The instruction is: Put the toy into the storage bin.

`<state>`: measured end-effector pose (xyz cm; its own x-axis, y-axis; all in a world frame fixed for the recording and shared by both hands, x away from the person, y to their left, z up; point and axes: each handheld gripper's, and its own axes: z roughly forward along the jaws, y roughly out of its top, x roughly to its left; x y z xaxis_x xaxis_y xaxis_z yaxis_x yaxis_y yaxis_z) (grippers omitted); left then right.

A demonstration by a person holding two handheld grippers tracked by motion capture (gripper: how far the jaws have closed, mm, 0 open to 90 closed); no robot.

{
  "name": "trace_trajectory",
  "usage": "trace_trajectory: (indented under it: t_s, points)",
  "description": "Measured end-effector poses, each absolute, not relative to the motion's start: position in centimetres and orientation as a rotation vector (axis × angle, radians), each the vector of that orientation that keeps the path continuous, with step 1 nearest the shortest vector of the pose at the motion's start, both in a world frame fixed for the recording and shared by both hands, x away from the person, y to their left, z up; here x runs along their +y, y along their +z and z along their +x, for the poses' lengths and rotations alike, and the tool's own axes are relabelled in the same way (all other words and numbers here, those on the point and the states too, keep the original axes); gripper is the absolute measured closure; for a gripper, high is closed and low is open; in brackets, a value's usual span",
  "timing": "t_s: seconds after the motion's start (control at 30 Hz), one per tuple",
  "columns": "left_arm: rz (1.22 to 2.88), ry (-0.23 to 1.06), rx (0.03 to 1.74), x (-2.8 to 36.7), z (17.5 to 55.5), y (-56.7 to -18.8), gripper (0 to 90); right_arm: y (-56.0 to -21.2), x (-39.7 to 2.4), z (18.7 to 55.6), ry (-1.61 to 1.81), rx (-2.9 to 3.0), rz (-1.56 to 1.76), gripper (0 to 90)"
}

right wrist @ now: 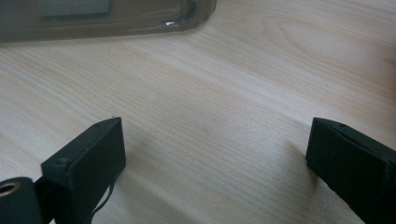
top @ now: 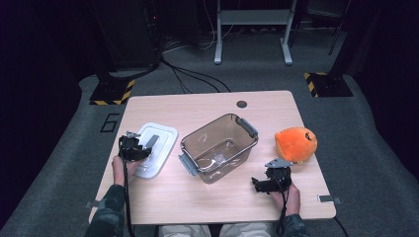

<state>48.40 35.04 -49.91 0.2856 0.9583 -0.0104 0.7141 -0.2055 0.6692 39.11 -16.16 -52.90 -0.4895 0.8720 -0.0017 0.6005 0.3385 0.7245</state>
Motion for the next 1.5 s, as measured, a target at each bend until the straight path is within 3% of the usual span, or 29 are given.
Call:
trace_trajectory:
  t_s: [0.07,0.13,0.33,0.73,1.5]
  points:
    - [1.992,0.571,1.513,35.0,48.3,-49.8,28.8,-52.9,-16.2,39.1,0.95,2.218,1.297,4.0]
    - [1.982,0.572,1.517,34.9,48.0,-49.6,19.5,-52.9,-16.2,39.1,0.95,2.218,1.298,4.0]
    - [1.959,0.566,1.481,34.4,46.7,-48.5,10.7,-52.9,-16.2,39.1,0.95,2.218,1.297,4.0]
    - [1.988,0.613,1.33,31.1,43.0,-48.0,3.4,-52.9,-16.2,39.1,0.949,2.214,1.294,4.4]
    - [2.186,0.638,1.107,23.7,37.8,-52.0,2.8,-52.9,-16.2,39.0,0.944,2.222,1.284,4.9]
